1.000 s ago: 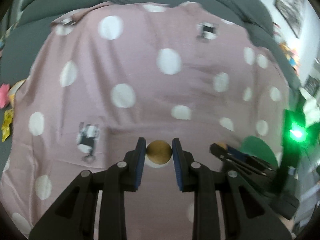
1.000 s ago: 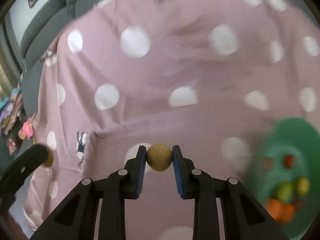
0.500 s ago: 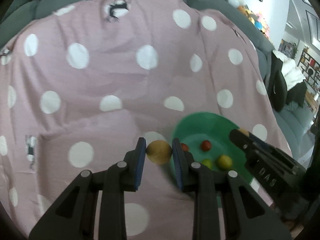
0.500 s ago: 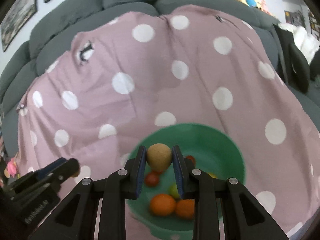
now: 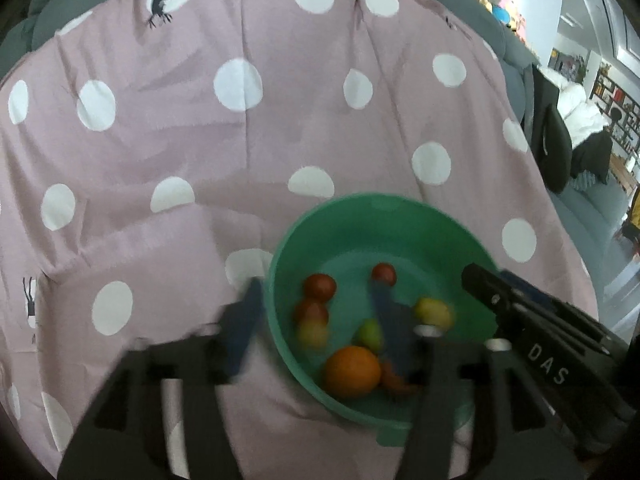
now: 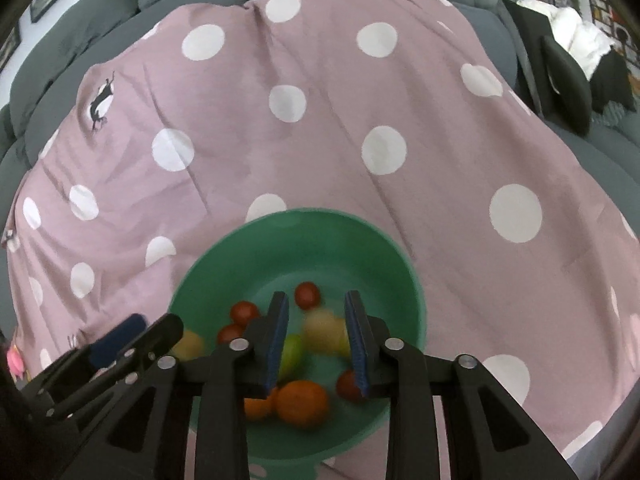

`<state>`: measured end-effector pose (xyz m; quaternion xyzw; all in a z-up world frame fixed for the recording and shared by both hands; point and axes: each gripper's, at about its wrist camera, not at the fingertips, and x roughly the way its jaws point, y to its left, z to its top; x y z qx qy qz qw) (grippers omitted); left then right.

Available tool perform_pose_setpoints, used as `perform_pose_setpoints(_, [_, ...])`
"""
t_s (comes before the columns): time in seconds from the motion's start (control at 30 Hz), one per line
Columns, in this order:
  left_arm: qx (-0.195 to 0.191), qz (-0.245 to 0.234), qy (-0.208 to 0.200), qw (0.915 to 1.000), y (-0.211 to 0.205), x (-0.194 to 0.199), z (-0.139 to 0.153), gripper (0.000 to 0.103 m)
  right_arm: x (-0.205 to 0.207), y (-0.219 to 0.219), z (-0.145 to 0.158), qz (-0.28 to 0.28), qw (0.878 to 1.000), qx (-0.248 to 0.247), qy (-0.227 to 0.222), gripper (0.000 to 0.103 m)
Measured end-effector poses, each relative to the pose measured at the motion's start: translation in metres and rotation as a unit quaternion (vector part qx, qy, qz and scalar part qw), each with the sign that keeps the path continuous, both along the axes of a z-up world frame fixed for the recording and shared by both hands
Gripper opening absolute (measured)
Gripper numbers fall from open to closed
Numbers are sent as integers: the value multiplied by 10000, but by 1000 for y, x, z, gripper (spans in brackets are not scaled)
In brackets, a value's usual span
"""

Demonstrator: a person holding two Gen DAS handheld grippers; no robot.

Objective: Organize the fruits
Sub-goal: 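Open both tools to drop the yellow fruits into the bowl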

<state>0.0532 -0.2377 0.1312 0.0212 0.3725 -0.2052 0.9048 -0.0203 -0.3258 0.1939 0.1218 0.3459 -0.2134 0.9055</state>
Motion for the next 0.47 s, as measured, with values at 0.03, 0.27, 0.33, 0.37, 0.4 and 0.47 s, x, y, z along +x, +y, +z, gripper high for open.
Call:
perform_pose_setpoints(0.03, [40,82,-46,9999,2,0,2,76,-3,-1,2,-71,10000,-34,-22,44])
perform_pose_setpoints(0.27, [0,42,-173,9998,13,-10,15,94,-16,-1,13,-149,9995,-125,-229,53])
perform_pose_setpoints(0.33, [-30,2,-256,9997,16,-14,18,95,-18,1,16,-145,9994,-159,-264,53])
perform_pose_setpoints(0.37, [-33,-8,-279,9996,17,-16,19,95,-19,2,17,-128,9994,-168,-287,53])
perform_pose_setpoints(0.4, [-16,-6,-297,9996,17,-17,19,95,-19,2,18,-115,9993,-177,-299,53])
perform_pose_setpoints(0.47, [4,23,-313,9995,19,-18,21,95,-20,4,20,-119,9992,-234,-308,53])
